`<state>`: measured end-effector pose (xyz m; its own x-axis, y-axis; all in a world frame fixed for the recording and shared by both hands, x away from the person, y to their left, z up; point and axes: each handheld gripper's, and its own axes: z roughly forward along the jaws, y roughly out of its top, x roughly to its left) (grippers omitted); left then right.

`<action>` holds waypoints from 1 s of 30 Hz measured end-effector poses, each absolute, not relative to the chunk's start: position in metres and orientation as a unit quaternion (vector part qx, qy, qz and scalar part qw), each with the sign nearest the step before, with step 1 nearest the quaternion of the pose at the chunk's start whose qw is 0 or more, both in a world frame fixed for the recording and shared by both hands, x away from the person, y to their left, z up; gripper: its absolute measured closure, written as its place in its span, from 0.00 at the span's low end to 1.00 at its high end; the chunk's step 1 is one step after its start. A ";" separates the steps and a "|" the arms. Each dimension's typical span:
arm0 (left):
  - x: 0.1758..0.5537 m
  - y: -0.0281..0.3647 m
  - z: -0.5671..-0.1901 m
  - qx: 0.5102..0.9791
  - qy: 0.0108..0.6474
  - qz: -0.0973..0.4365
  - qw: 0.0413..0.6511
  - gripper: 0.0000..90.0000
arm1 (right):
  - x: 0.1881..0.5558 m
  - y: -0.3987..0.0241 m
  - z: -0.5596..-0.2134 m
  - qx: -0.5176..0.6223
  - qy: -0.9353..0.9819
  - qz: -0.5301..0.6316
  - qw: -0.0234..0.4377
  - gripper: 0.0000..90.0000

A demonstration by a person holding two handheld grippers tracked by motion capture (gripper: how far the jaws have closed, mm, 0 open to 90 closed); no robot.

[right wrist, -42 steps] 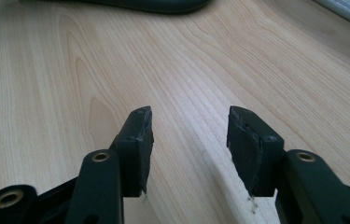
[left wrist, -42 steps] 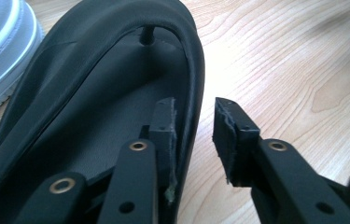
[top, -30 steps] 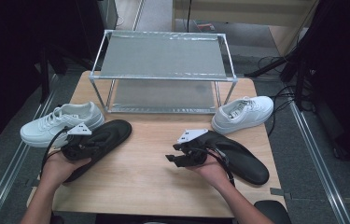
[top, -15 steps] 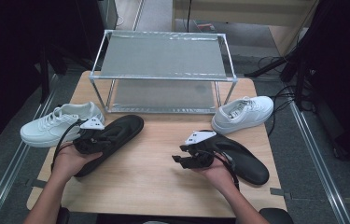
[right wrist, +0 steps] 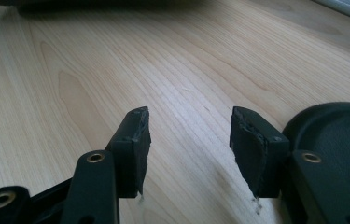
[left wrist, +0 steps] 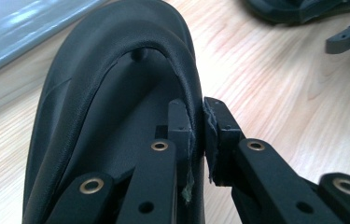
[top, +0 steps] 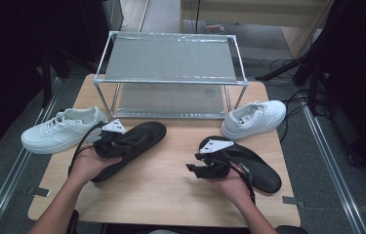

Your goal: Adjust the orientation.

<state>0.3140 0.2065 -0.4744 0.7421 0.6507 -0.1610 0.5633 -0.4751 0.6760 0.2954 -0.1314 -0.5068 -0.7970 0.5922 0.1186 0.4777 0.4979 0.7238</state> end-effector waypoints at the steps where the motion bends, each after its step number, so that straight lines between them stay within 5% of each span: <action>1: 0.315 0.203 -0.474 0.860 0.351 0.059 0.367 0.91 | 0.295 -0.132 -0.507 0.312 0.862 0.392 0.073 0.54; 30: 0.311 0.108 -0.500 0.886 0.295 0.021 0.358 0.91 | 0.288 -0.137 -0.508 0.321 0.847 0.417 0.076 0.54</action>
